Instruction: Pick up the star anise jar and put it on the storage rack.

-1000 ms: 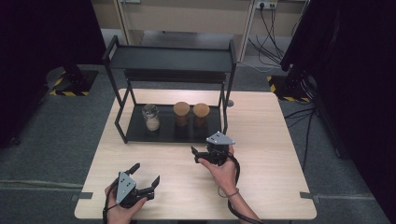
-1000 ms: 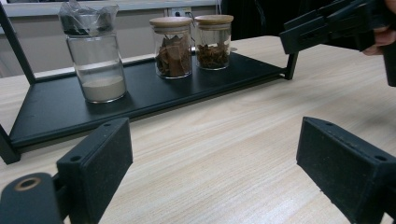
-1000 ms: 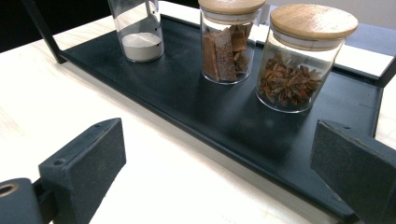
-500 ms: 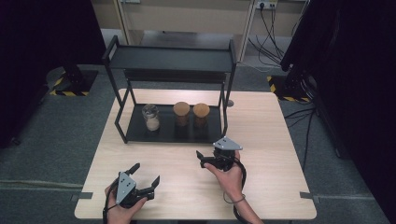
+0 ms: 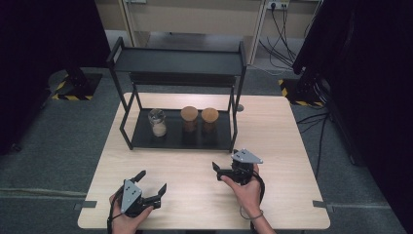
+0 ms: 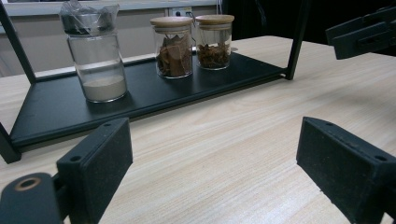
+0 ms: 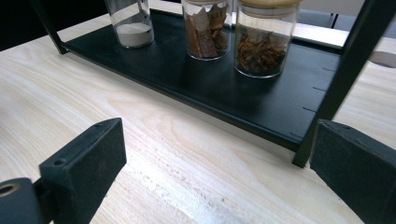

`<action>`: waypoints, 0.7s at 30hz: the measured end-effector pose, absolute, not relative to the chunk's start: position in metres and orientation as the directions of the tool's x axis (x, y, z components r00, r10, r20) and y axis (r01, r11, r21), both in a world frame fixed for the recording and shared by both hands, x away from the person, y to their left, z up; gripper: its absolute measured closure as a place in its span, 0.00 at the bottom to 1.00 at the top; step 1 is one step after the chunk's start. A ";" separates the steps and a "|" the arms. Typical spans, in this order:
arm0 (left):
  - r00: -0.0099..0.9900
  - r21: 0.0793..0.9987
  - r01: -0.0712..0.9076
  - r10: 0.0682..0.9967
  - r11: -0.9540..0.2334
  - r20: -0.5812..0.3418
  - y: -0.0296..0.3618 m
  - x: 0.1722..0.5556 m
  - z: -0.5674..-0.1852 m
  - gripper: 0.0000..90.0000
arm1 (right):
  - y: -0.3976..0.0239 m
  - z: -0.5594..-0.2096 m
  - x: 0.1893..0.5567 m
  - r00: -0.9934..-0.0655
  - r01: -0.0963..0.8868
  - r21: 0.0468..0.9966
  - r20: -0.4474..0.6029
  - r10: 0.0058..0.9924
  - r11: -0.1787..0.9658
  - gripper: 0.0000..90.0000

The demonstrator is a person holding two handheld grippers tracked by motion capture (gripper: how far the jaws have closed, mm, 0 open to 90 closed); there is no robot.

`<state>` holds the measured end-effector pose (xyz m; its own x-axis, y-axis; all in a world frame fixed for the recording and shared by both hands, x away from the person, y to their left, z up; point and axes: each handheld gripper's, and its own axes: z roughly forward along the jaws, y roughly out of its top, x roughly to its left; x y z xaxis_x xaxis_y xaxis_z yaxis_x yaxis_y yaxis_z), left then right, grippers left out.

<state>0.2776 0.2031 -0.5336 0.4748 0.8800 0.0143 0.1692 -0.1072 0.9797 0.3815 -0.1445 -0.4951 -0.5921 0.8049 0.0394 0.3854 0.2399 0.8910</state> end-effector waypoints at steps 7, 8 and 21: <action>0.473 0.980 0.168 0.881 -0.106 0.014 0.203 0.277 -0.534 0.11 | -0.153 -0.497 0.377 -0.583 0.385 0.892 0.037 0.812 0.236 0.04; 0.473 0.980 0.168 0.881 -0.106 0.014 0.203 0.277 -0.534 0.11 | -0.154 -0.498 0.376 -0.581 0.384 0.892 0.034 0.813 0.237 0.04; 0.472 0.980 0.168 0.881 -0.105 0.014 0.203 0.277 -0.534 0.11 | -0.166 -0.506 0.370 -0.568 0.395 0.891 0.045 0.822 0.223 0.04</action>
<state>0.2774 0.2030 -0.5337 0.4724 0.8813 0.0137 0.1681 -0.1053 0.9801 0.3703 -0.1657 -0.5060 -0.5680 0.8218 0.0454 0.3945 0.2234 0.8913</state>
